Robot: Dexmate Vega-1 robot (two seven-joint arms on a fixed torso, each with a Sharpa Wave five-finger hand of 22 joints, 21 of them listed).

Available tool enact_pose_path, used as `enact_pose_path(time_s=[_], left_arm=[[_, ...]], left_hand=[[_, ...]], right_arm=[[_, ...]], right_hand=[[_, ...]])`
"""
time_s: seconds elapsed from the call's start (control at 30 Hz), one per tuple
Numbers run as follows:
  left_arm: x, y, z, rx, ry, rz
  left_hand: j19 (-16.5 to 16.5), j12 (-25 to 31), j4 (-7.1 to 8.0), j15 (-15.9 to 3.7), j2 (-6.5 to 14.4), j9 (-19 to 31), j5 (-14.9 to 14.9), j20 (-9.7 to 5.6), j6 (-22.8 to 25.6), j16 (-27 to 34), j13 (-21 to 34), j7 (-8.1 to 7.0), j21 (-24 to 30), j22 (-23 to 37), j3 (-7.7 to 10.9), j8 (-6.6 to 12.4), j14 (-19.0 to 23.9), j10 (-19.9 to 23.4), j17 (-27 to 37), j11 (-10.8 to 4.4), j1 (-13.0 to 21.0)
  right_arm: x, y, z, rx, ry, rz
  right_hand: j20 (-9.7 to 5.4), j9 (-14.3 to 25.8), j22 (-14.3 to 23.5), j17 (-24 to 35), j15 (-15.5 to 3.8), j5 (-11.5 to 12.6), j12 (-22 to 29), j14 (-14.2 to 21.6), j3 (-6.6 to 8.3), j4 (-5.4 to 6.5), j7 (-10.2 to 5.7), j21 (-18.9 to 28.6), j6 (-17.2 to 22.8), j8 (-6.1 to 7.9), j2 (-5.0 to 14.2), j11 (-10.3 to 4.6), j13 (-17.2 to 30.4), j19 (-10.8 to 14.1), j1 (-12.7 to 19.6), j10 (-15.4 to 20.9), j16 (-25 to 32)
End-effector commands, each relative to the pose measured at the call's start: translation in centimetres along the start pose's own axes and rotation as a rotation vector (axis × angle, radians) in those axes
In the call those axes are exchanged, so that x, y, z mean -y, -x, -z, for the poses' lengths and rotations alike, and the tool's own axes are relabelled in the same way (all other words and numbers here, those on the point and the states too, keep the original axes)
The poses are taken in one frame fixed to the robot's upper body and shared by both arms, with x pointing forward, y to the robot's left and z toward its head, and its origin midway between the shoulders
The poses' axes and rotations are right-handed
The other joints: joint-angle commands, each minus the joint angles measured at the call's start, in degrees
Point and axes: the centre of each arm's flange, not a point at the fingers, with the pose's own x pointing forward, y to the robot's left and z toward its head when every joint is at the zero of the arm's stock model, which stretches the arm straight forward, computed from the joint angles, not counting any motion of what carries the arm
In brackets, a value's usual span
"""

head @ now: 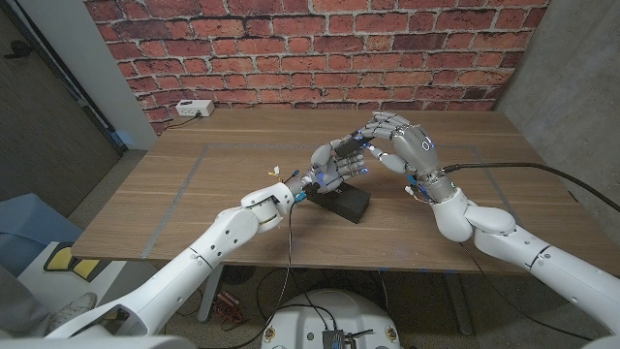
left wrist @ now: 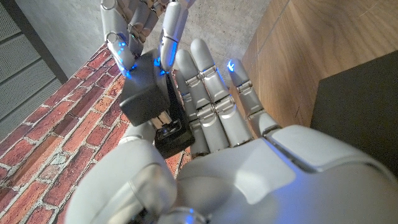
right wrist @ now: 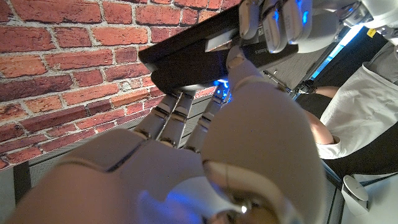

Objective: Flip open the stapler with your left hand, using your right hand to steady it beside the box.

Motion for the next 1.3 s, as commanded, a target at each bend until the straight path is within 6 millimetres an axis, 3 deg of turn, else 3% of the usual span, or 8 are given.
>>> enact_pose_path(time_s=[0.03,0.23,0.67,0.87,0.97,1.07,1.13,1.3], left_arm=[[-0.2,0.3,-0.1,-0.012,-0.042,-0.021],[-0.3,0.5,-0.2,-0.012,-0.051,-0.023],[-0.1,0.3,-0.1,0.035,-0.02,0.043],[0.9,0.4,-0.7,0.069,-0.023,0.077],[1.5,0.9,-1.1,0.095,-0.029,0.08],[1.6,1.7,-1.6,0.119,-0.034,0.065],[1.4,2.3,-1.9,0.134,-0.034,0.048],[0.3,4.6,-2.6,0.182,-0.028,-0.016]], left_hand=[[0.0,0.3,10.26,-0.21,0.8,-1.1,0.2,0.7,-0.7,0.1,0.1,0.41,-0.1,0.1,11.27,-1.52,-0.1,-0.2,0.0,-0.18,0.9],[-0.6,-1.3,10.16,0.31,0.8,-3.9,0.1,1.41,-0.8,-1.0,-1.4,-0.12,-0.3,0.1,11.31,-4.82,-2.2,-3.1,-0.8,0.1,0.9],[-1.5,-1.6,10.36,0.25,0.9,-5.8,0.0,1.38,1.6,-1.6,-2.9,-0.18,-0.6,0.1,10.89,-6.33,-3.6,-3.0,-1.1,-0.42,0.7],[-1.6,-1.6,10.54,0.1,1.0,-6.2,-0.1,1.19,2.6,-1.6,-3.2,-0.64,-0.6,0.1,10.75,-6.58,-3.7,-2.8,-1.2,-0.7,0.7],[-1.6,-1.5,10.66,0.09,1.0,-6.3,-0.1,1.06,2.8,-1.6,-3.3,-0.58,-0.7,0.1,10.7,-6.78,-3.5,-2.8,-1.3,-0.76,0.7],[-1.6,-1.4,10.77,0.07,1.0,-6.5,0.0,1.04,2.9,-1.6,-3.2,-0.73,-0.7,0.1,10.67,-6.99,-3.4,-2.8,-1.4,-0.83,0.6],[-1.6,-1.4,10.82,0.07,1.1,-6.5,0.0,1.03,3.1,-1.6,-3.2,-0.7,-0.7,0.1,10.66,-7.07,-3.4,-2.8,-1.4,-0.82,0.7],[-1.6,-1.3,10.93,-0.02,1.1,-6.7,0.0,0.96,3.2,-1.6,-3.3,-0.72,-0.7,0.1,10.63,-7.38,-3.6,-2.9,-1.5,-0.85,0.7]], right_arm=[[0.3,-0.2,-0.2,-0.007,-0.024,0.015],[0.2,-0.1,-0.1,-0.012,-0.03,0.012],[-0.3,0.2,-0.1,-0.002,0.0,-0.005],[-0.2,0.2,0.0,-0.015,0.014,-0.021],[-0.1,0.4,0.2,-0.038,0.014,-0.019],[0.2,0.5,0.3,-0.063,0.019,-0.005],[0.6,0.6,0.5,-0.081,0.011,0.006],[1.3,0.8,0.6,-0.115,0.025,0.036]], right_hand=[[-6.25,0.1,0.1,0.4,-10.71,0.2,12.1,0.8,1.16,0.61,-0.02,0.3,0.1,-0.28,1.37,0.47,13.8,0.5,1.0,1.1,0.2],[-6.12,0.1,0.1,0.7,-10.71,0.2,12.1,0.8,1.2,0.58,0.13,0.3,0.2,-0.39,1.34,0.46,13.8,0.6,1.0,1.1,0.1],[-5.66,-0.3,0.2,1.3,-10.71,0.0,11.7,1.0,1.32,0.47,-0.45,0.5,0.8,-1.03,1.24,0.51,12.5,0.8,1.0,1.8,-0.2],[-4.39,-1.9,0.1,0.7,-10.65,-0.8,9.1,-0.6,1.24,0.13,-0.51,0.3,-0.7,-3.45,1.07,0.52,9.4,0.5,0.7,-0.4,-2.4],[-3.86,-3.1,0.1,0.4,-10.51,-1.0,6.2,-2.5,0.79,1.12,-0.53,0.1,-4.4,-6.14,1.19,0.53,7.5,0.0,-1.3,-3.9,-3.7],[-2.94,-4.5,0.1,-0.6,-10.38,-0.9,3.5,-4.3,-0.06,3.68,-0.68,-0.2,-7.8,-8.21,1.11,0.59,5.9,-0.8,-5.8,-7.2,-4.9],[-2.69,-5.3,0.1,-1.4,-10.19,-0.8,2.1,-5.4,-0.34,5.62,-0.8,-0.5,-8.8,-8.48,1.18,0.47,5.1,-1.3,-8.9,-8.3,-5.5],[-1.71,-6.5,0.0,-3.0,-10.01,-0.6,0.2,-6.9,-0.46,7.67,-0.82,-0.7,-11.5,-8.89,0.66,1.19,3.9,-1.5,-12.8,-9.9,-6.1]])
